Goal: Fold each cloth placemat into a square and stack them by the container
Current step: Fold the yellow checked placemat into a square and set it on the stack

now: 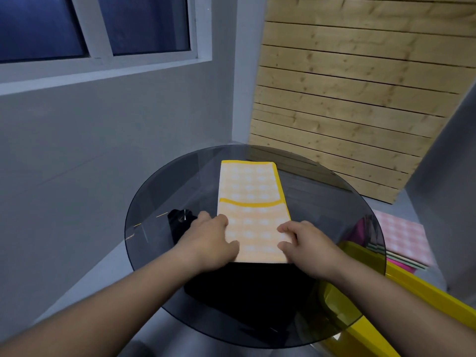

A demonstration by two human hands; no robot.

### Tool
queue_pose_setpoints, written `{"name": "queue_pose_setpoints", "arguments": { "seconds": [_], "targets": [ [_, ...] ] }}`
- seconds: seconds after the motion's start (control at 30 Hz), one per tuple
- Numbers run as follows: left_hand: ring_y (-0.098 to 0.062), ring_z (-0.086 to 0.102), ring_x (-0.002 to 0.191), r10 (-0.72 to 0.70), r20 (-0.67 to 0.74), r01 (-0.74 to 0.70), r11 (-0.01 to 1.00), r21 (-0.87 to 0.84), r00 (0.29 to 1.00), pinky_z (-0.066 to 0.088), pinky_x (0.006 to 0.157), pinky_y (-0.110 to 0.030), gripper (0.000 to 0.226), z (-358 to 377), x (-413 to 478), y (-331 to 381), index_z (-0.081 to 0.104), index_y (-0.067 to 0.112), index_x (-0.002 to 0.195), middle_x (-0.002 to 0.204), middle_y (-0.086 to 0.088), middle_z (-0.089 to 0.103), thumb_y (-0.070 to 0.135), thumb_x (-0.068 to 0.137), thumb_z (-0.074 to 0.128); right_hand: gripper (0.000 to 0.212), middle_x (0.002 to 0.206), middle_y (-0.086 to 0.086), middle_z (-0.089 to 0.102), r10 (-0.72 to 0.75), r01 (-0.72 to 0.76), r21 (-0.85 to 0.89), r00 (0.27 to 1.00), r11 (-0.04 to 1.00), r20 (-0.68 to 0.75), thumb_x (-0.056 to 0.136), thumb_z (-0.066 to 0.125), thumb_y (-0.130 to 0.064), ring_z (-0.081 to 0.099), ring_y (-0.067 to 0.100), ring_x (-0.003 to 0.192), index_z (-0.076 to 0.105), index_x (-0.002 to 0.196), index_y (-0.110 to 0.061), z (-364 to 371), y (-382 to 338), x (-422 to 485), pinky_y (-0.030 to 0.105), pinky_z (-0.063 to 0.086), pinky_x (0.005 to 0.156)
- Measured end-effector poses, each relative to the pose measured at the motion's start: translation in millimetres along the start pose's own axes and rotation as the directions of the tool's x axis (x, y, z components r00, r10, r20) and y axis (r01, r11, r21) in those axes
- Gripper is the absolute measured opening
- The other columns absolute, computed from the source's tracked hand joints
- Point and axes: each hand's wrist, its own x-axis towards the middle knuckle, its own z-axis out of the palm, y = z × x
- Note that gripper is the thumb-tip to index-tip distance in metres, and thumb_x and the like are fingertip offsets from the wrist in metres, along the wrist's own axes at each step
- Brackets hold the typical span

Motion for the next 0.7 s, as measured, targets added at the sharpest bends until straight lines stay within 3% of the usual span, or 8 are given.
{"name": "queue_pose_setpoints", "arguments": {
  "seconds": [0.07, 0.13, 0.2, 0.27, 0.33, 0.57, 0.63, 0.7],
  "targets": [
    [-0.026, 0.034, 0.122, 0.058, -0.021, -0.054, 0.984, 0.17, 0.998, 0.037, 0.099, -0.037, 0.041, 6.0, -2.1, 2.1, 0.044, 0.018, 0.119, 0.13, -0.005, 0.031, 0.046, 0.089, 0.048, 0.046, 0.132, 0.0, 0.044, -0.013, 0.013, -0.021, 1.0, 1.0, 0.025, 0.097, 0.053, -0.036, 0.051, 0.023, 0.123, 0.048, 0.141, -0.025, 0.4, 0.7, 0.7, 0.033, 0.04, 0.104],
    [-0.029, 0.019, 0.137, 0.11, -0.002, -0.106, 0.967, 0.23, 0.994, 0.028, 0.109, -0.04, 0.043, 12.4, 0.8, -1.9, 0.04, 0.017, 0.119, 0.148, -0.01, 0.02, 0.047, 0.088, 0.044, 0.048, 0.131, 0.0, 0.042, -0.021, 0.022, -0.03, 0.999, 0.999, 0.047, 0.097, 0.052, -0.037, 0.05, 0.024, 0.123, 0.046, 0.143, -0.024, 0.2, 0.9, 0.2, 0.033, 0.039, 0.104],
    [-0.027, -0.009, 0.152, 0.187, 0.038, -0.191, 0.955, 0.228, 0.982, 0.011, 0.121, -0.042, 0.055, 14.9, 6.3, -6.3, 0.034, 0.015, 0.132, 0.164, -0.012, -0.006, 0.045, 0.087, 0.043, 0.05, 0.13, -0.001, 0.04, -0.03, 0.033, -0.041, 0.998, 0.999, 0.059, 0.097, 0.052, -0.037, 0.05, 0.023, 0.122, 0.044, 0.144, -0.024, -0.5, 0.3, -0.7, 0.032, 0.039, 0.104],
    [-0.022, -0.025, 0.15, 0.304, 0.078, -0.313, 0.908, 0.277, 0.95, -0.004, 0.124, -0.041, 0.075, 13.0, 14.3, -5.3, 0.021, 0.014, 0.149, 0.164, -0.011, -0.022, 0.043, 0.085, 0.044, 0.05, 0.128, -0.002, 0.038, -0.035, 0.039, -0.051, 0.997, 0.998, 0.073, 0.096, 0.053, -0.038, 0.05, 0.023, 0.122, 0.043, 0.144, -0.025, -1.3, 0.3, -1.4, 0.032, 0.039, 0.104],
    [-0.02, -0.028, 0.149, 0.356, 0.106, -0.371, 0.873, 0.316, 0.929, -0.01, 0.124, -0.041, 0.084, 11.4, 24.0, -0.8, 0.006, 0.014, 0.157, 0.164, -0.01, -0.023, 0.045, 0.087, 0.041, 0.05, 0.126, -0.003, 0.037, -0.039, 0.043, -0.055, 0.996, 0.998, 0.082, 0.097, 0.053, -0.038, 0.05, 0.022, 0.121, 0.043, 0.144, -0.026, -2.6, -0.7, -1.7, 0.032, 0.039, 0.104],
    [-0.02, -0.025, 0.15, 0.234, 0.038, -0.232, 0.909, 0.346, 0.972, -0.013, 0.123, -0.042, 0.074, 34.9, 31.5, -1.4, -0.009, 0.013, 0.158, 0.164, -0.008, -0.022, 0.056, 0.101, 0.011, 0.046, 0.121, -0.003, 0.035, -0.04, 0.043, -0.029, 0.995, 0.999, 0.089, 0.097, 0.053, -0.037, 0.048, 0.019, 0.117, 0.048, 0.14, -0.024, -0.9, -0.2, -2.5, 0.03, 0.039, 0.104],
    [-0.022, -0.026, 0.15, 0.243, 0.037, -0.24, 0.904, 0.353, 0.969, -0.013, 0.123, -0.041, 0.073, 35.4, 30.7, -1.4, -0.009, 0.013, 0.158, 0.164, -0.009, -0.022, 0.055, 0.102, 0.012, 0.046, 0.131, 0.0, 0.03, -0.036, 0.039, -0.129, 0.999, 0.991, 0.027, 0.095, 0.052, -0.041, 0.036, 0.022, 0.127, 0.048, 0.138, -0.024, -1.6, -4.7, -1.4, 0.035, 0.034, 0.107],
    [-0.023, -0.026, 0.15, 0.245, 0.036, -0.242, 0.902, 0.357, 0.969, -0.013, 0.123, -0.041, 0.073, 35.8, 31.1, -1.1, -0.01, 0.013, 0.158, 0.164, -0.009, -0.022, 0.054, 0.102, 0.013, 0.046, 0.156, 0.001, 0.012, -0.166, 0.133, -0.318, 0.983, 0.939, -0.079, 0.097, 0.044, -0.044, 0.012, 0.026, 0.145, 0.045, 0.138, -0.024, -3.4, -13.2, 5.5, 0.042, 0.021, 0.115]
  ]
}}
